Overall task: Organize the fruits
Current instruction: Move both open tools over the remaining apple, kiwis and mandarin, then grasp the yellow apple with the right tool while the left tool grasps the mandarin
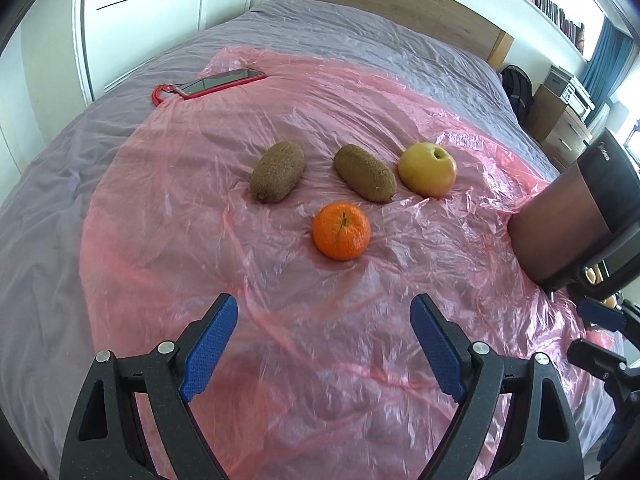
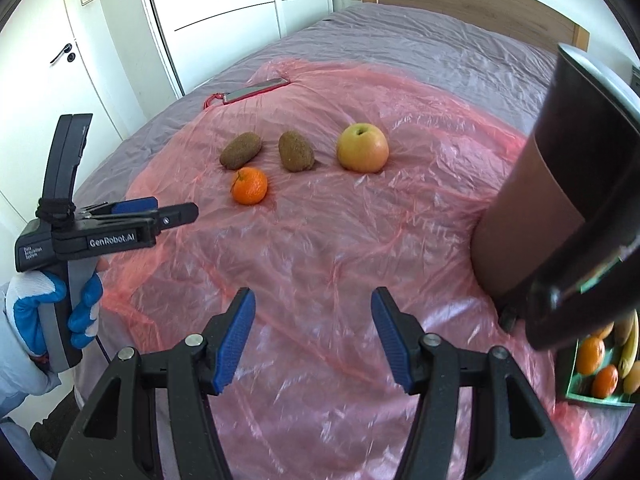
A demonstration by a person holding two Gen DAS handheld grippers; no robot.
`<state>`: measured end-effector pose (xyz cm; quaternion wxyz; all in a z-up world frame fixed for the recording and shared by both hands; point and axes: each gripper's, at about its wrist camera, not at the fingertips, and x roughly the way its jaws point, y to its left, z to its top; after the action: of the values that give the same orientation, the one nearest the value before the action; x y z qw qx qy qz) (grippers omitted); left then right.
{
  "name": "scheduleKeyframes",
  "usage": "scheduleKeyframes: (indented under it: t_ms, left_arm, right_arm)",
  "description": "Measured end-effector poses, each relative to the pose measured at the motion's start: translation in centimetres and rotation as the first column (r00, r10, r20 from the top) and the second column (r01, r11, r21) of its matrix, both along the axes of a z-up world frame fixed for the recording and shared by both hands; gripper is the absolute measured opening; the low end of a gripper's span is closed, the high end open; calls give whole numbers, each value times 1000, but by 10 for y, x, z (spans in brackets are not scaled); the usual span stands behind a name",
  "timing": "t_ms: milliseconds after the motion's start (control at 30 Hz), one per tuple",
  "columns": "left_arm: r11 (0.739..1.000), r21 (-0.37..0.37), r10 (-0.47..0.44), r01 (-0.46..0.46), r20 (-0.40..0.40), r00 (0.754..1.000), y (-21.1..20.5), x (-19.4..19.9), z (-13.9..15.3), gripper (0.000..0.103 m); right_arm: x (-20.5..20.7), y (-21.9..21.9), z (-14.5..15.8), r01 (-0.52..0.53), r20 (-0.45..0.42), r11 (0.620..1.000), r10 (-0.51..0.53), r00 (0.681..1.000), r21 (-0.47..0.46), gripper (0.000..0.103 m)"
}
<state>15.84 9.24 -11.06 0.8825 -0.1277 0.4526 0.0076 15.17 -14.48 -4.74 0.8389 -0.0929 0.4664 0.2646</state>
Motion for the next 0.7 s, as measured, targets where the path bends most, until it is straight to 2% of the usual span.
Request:
scheduleKeyframes:
  t_ms: [400,700]
  left_arm:
    - [999,32,-6,7,-40,999,-2,48,-28,84]
    - [997,63,-37,40,-58,998,-5,73,-43,77]
  right_arm:
    - [70,32,-13,-1,14,1000,1,1000,-4,75]
    - [128,56,-25,52,36,999,-52,998,4,75]
